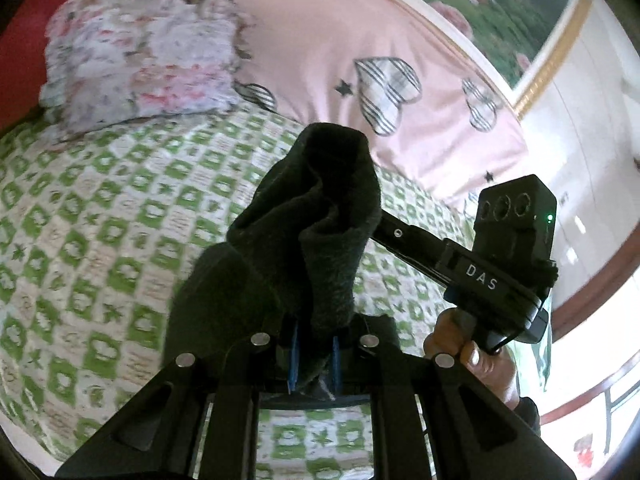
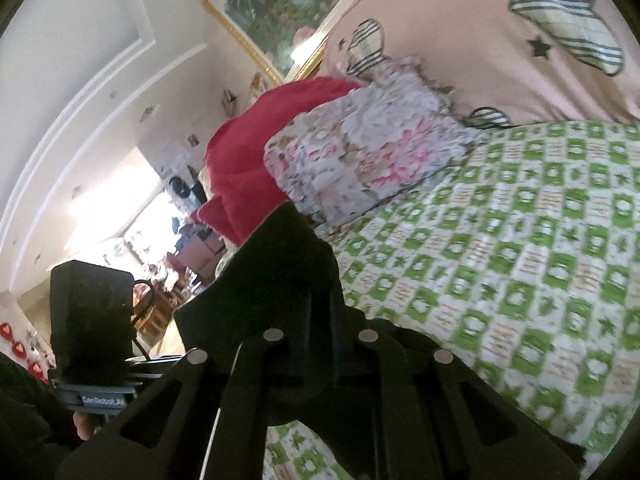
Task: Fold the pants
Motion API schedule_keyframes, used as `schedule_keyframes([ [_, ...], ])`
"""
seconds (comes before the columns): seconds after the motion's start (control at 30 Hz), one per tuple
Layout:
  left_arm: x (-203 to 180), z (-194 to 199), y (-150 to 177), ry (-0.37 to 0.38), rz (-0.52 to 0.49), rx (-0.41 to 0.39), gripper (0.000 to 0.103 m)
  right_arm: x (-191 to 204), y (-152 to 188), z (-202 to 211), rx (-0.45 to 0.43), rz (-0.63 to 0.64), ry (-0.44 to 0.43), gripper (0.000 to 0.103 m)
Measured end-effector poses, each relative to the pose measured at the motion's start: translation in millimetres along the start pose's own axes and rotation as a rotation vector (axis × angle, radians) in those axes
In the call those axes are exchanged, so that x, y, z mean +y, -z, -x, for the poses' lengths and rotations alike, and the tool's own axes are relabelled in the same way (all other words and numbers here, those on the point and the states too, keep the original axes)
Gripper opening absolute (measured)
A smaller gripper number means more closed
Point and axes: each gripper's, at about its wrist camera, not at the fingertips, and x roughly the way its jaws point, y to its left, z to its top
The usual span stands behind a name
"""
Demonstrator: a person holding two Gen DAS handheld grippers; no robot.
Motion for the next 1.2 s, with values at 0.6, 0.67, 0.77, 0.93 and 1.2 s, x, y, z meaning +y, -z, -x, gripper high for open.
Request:
schedule_keyframes([
  [0.6, -80.9, -91.5, 48.9, -0.012, -0.166, 0.176, 0.011, -88.9, 55.3, 82.2, -0.088, -0.179, 0.078, 0.007],
  [0.67, -83.6, -98.9, 53.7, -0.017, -0.177, 0.193, 0.011, -97.1, 63.5, 87.2, -0.088, -0.201, 0.087, 0.007],
  [0.77, -87.9, -109.1, 62.5, -0.03, -0.205, 0.216, 0.012, -107.6, 73.2, 91.8, -0.083, -0.235, 0.101, 0.007],
  [0.93, -90.9, -118.7, 75.0, -0.019, -0.24, 0.258, 0.024, -115.0, 84.6, 97.7, -0.066, -0.258, 0.17, 0.008],
  [1.2, -92.8, -118.6, 92.5, 0.057, -0.271, 0.318, 0.056, -115.9, 96.8, 131.0, -0.106, -0.327, 0.355, 0.033],
])
